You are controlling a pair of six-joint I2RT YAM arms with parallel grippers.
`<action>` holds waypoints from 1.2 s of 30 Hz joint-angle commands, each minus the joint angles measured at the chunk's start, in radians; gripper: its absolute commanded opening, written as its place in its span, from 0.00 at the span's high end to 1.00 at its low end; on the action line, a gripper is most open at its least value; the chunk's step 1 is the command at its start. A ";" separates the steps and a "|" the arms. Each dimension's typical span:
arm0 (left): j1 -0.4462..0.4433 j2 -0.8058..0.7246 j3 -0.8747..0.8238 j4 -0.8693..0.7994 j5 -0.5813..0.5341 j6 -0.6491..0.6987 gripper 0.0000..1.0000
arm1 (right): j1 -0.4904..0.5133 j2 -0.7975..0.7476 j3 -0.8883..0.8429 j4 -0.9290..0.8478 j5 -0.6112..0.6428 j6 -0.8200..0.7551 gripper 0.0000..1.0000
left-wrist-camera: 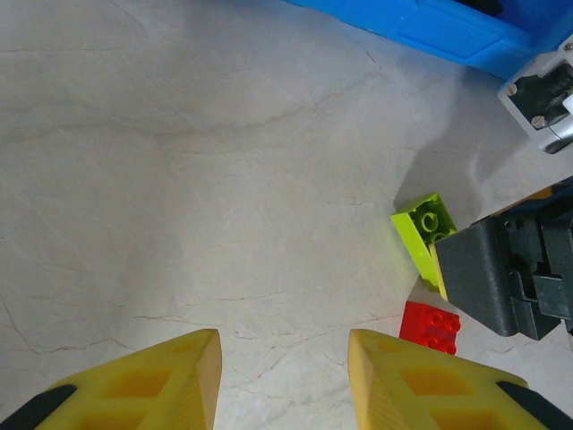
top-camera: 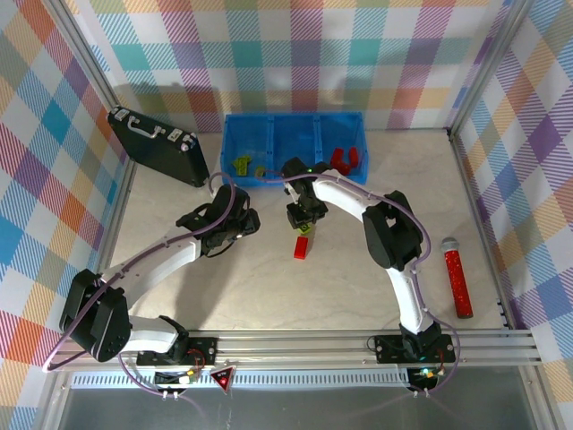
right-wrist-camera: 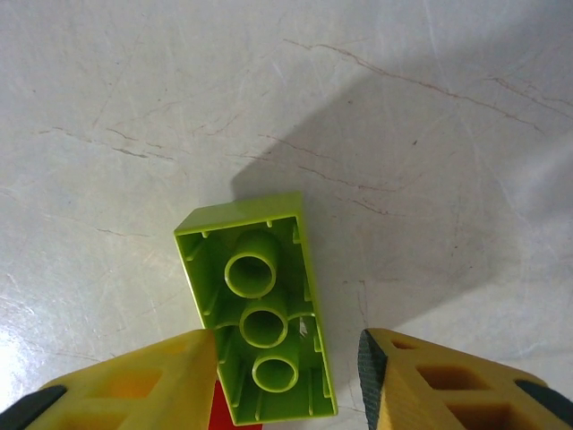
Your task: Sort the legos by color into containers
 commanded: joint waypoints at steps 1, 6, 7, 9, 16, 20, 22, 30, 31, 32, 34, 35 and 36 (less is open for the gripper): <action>-0.009 0.022 0.041 -0.048 -0.006 -0.007 0.58 | 0.005 -0.046 -0.024 -0.011 -0.008 -0.001 0.52; -0.080 0.165 0.177 -0.117 -0.046 0.013 0.58 | -0.005 -0.156 -0.107 0.015 0.001 0.015 0.52; -0.092 0.201 0.205 -0.121 -0.039 0.014 0.58 | -0.011 -0.180 -0.126 0.019 0.015 0.024 0.51; -0.114 0.271 0.261 -0.135 -0.030 0.010 0.58 | -0.033 -0.220 -0.157 0.015 0.026 0.043 0.51; -0.163 0.466 0.412 -0.181 0.004 -0.029 0.57 | -0.092 -0.330 -0.251 -0.013 0.026 0.085 0.51; -0.181 0.560 0.468 -0.195 -0.020 -0.101 0.50 | -0.139 -0.380 -0.307 -0.021 0.037 0.119 0.50; -0.185 0.606 0.498 -0.200 -0.017 -0.124 0.47 | -0.170 -0.406 -0.343 -0.011 0.026 0.119 0.50; -0.198 0.740 0.614 -0.235 -0.047 -0.200 0.42 | -0.212 -0.498 -0.416 -0.003 0.037 0.068 0.50; -0.199 0.752 0.631 -0.239 -0.051 -0.204 0.42 | -0.213 -0.507 -0.423 -0.003 0.039 0.065 0.50; -0.201 0.761 0.645 -0.239 -0.051 -0.205 0.42 | -0.217 -0.516 -0.430 -0.001 0.037 0.067 0.50; -0.202 0.779 0.672 -0.243 -0.051 -0.209 0.41 | -0.223 -0.533 -0.447 0.005 0.032 0.064 0.50; -0.203 0.791 0.686 -0.245 -0.049 -0.208 0.41 | -0.224 -0.541 -0.455 0.009 0.030 0.063 0.50; -0.203 0.803 0.701 -0.250 -0.049 -0.210 0.41 | -0.227 -0.546 -0.463 0.011 0.027 0.061 0.50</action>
